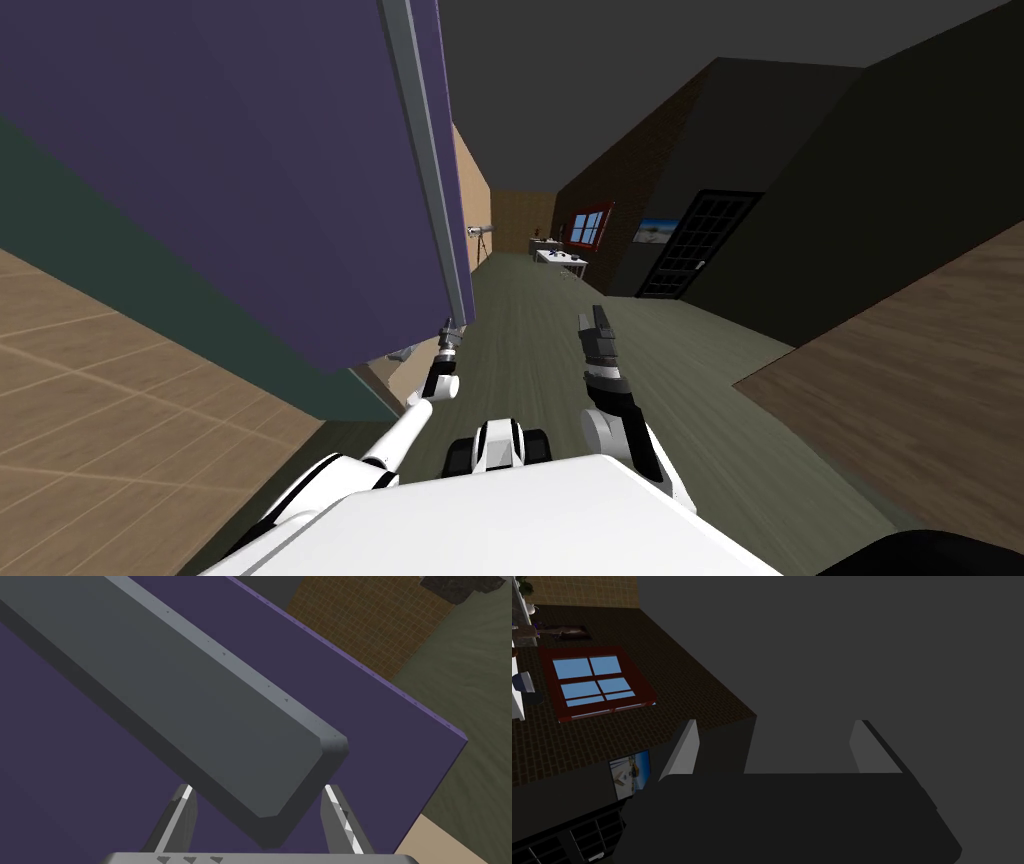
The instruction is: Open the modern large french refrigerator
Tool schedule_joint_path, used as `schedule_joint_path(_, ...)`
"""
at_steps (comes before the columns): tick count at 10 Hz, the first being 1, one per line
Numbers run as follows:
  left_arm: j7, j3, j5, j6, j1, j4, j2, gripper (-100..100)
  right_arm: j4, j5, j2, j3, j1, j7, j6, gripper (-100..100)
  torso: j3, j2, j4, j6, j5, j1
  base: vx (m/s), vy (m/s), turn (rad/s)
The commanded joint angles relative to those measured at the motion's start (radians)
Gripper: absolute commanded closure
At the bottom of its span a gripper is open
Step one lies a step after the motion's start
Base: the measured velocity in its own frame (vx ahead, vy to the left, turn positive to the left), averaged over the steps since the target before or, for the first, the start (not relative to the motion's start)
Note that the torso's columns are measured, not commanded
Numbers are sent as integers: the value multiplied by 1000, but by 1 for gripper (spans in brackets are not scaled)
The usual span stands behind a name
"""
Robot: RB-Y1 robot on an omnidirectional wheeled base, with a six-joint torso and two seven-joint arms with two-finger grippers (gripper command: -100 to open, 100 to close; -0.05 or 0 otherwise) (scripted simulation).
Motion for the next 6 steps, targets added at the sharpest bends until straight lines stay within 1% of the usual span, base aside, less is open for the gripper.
schedule_joint_path(1,34,-44,-14,-9,-23,6,-3,100,0,0,0,0,0,0,0,0,2,3,0,1,1,0,-183,144,-113)
schedule_joint_path(2,47,-63,-20,-9,-26,0,-4,100,0,0,0,0,0,0,0,0,2,2,1,-1,1,0,-197,153,-132)
schedule_joint_path(3,32,-41,-13,37,-36,-14,1,-100,0,0,0,0,0,0,0,0,2,3,2,-2,0,0,-127,73,-1)
schedule_joint_path(5,30,-32,-11,70,-63,-20,3,-100,0,0,0,0,0,0,0,0,-5,-10,-1,-2,-1,-5,-52,-23,43)
schedule_joint_path(6,29,-27,-10,86,-76,-22,3,-100,0,0,0,0,0,0,0,0,-5,-9,2,-2,-2,-4,-25,-29,39)
